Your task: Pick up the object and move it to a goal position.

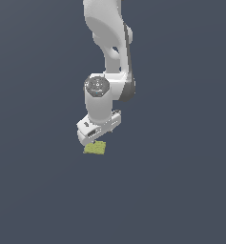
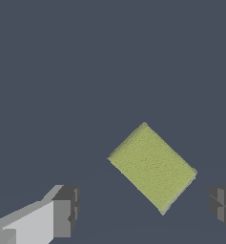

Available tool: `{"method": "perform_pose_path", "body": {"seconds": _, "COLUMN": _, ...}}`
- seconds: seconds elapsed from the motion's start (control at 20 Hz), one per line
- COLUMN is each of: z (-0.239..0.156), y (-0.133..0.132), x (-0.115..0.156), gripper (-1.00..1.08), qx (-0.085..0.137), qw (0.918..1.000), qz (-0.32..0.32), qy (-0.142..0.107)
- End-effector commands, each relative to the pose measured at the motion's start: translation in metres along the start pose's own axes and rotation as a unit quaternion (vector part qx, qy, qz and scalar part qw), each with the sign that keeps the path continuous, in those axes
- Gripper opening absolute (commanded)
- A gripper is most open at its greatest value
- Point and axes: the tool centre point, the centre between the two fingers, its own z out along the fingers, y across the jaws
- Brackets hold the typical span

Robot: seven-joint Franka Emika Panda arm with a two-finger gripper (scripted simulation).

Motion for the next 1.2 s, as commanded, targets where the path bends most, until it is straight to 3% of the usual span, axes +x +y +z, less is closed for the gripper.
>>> {"method": "perform_pose_path", "body": {"seconds": 0.0, "z": 0.004, "y": 0.003, "x": -0.002, "gripper": 1.0, "qx": 0.0, "qw": 0.9995, "qz": -0.033, "qy": 0.001}}
{"method": "perform_pose_path", "body": {"seconds": 0.55, "z": 0.023, "y": 0.016, "x": -0.008, "gripper": 1.0, "qx": -0.003, "qw": 0.9853, "qz": -0.171, "qy": 0.008}}
{"method": "perform_pose_path", "body": {"seconds": 1.15, "z": 0.043, "y": 0.029, "x": -0.015, "gripper": 1.0, "qx": -0.007, "qw": 0.9489, "qz": -0.315, "qy": 0.017}}
